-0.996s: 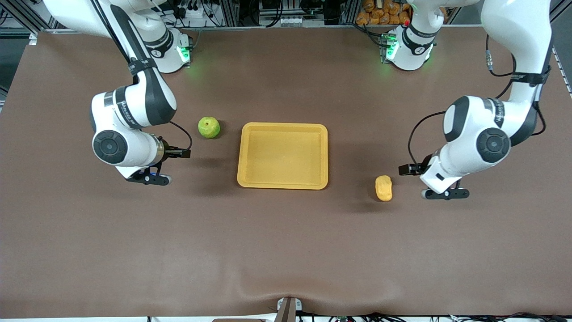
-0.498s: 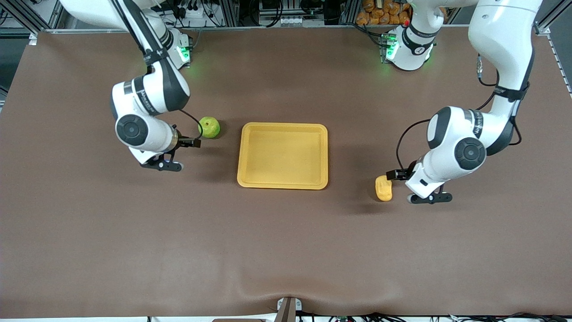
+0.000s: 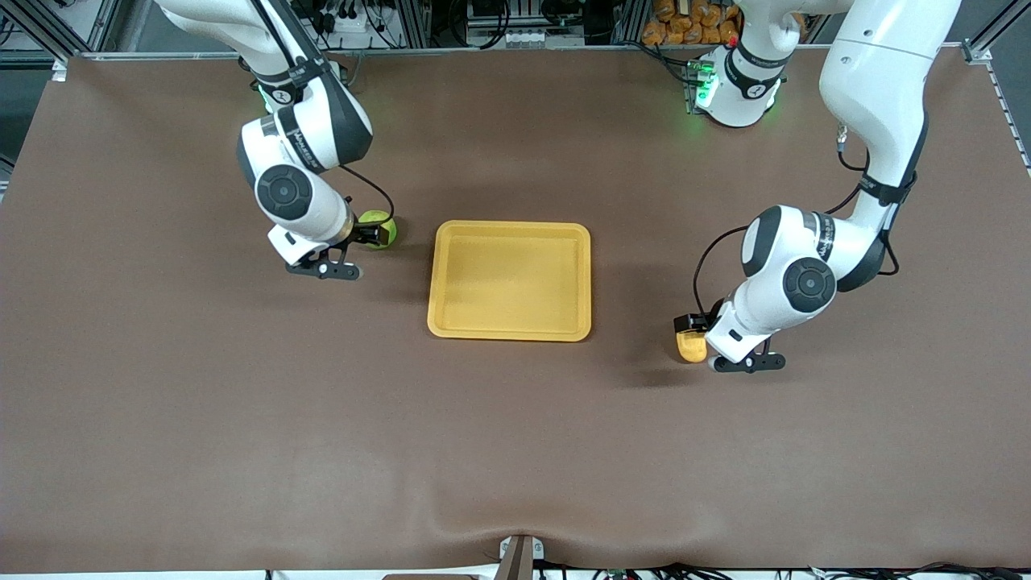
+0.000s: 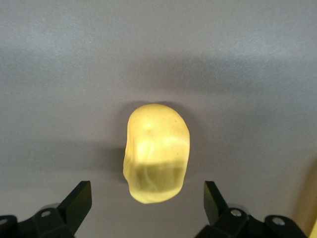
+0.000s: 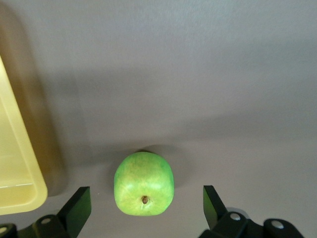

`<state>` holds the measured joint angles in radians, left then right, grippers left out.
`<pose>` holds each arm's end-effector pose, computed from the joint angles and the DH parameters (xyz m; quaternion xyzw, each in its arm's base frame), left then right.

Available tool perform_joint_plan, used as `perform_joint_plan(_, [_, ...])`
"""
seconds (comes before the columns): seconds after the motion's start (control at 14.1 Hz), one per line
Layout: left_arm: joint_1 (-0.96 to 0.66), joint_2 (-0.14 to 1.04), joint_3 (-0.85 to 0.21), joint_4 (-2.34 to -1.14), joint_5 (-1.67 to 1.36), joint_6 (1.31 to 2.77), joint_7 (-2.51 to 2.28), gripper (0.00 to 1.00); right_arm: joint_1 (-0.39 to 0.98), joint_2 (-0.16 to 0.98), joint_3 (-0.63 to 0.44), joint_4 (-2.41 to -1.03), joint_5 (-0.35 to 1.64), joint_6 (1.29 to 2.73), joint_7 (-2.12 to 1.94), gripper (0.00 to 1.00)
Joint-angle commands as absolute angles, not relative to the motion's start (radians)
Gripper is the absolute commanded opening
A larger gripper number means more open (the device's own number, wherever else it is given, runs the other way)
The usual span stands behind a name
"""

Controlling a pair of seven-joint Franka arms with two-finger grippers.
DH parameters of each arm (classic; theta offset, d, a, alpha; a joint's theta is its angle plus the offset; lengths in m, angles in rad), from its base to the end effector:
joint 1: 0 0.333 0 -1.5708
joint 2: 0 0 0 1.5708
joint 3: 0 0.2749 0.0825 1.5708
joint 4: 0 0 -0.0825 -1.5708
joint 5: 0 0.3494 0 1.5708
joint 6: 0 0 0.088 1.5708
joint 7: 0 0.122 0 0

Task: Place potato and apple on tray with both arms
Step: 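Lower and close the right gripper on the apple while the left grasps the potato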

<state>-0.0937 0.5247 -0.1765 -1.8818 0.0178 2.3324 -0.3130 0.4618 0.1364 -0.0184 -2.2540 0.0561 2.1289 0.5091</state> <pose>0.5639 -0.1535 0.2020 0.9984 0.0252 -0.0425 0.0271 0.4245 0.2050 0.2545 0.9900 -0.0504 -0.1251 0.0416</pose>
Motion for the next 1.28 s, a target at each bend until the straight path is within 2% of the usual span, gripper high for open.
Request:
perform_joint_plan(0.0, [-0.104, 0.541, -0.17, -1.881, 0.015, 2.367, -0.336, 0.99, 0.485, 0.069, -0.023, -2.35, 0.064, 2.169, 0.531, 1.0])
perform_joint_plan(0.21, [-0.104, 0.558, -0.17, -1.881, 0.015, 2.394, -0.339, 0.9, 0.54, 0.068, -0.023, -2.384, 0.064, 2.219, 0.609, 1.0])
perform_joint_plan(0.5, [-0.104, 0.584, -0.17, -1.881, 0.015, 2.444, -0.371, 0.78, 0.54, 0.069, -0.025, -2.437, 0.064, 2.31, 0.614, 1.0])
perform_joint_plan(0.57, [-0.104, 0.587, -0.17, -1.879, 0.015, 2.444, -0.374, 0.71, 0.541, 0.069, -0.025, -2.448, 0.064, 2.322, 0.614, 1.0])
perform_joint_plan(0.64, [-0.103, 0.588, -0.17, -1.879, 0.015, 2.444, -0.374, 0.55, 0.54, 0.071, -0.025, -2.46, 0.064, 2.341, 0.614, 1.0])
perform_joint_plan(0.85, [-0.113, 0.577, -0.172, -1.879, 0.015, 2.436, -0.371, 0.23, 0.54, 0.078, -0.025, -2.479, 0.064, 2.396, 0.614, 1.0])
perform_joint_plan(0.92, [-0.123, 0.563, -0.172, -1.879, 0.015, 2.43, -0.37, 0.19, 0.54, 0.08, -0.025, -2.487, 0.064, 2.405, 0.614, 1.0])
perform_joint_plan(1.21, [-0.205, 0.488, -0.172, -1.867, 0.017, 2.343, -0.373, 0.15, 0.538, 0.087, -0.025, -2.491, 0.064, 2.414, 0.614, 1.0])
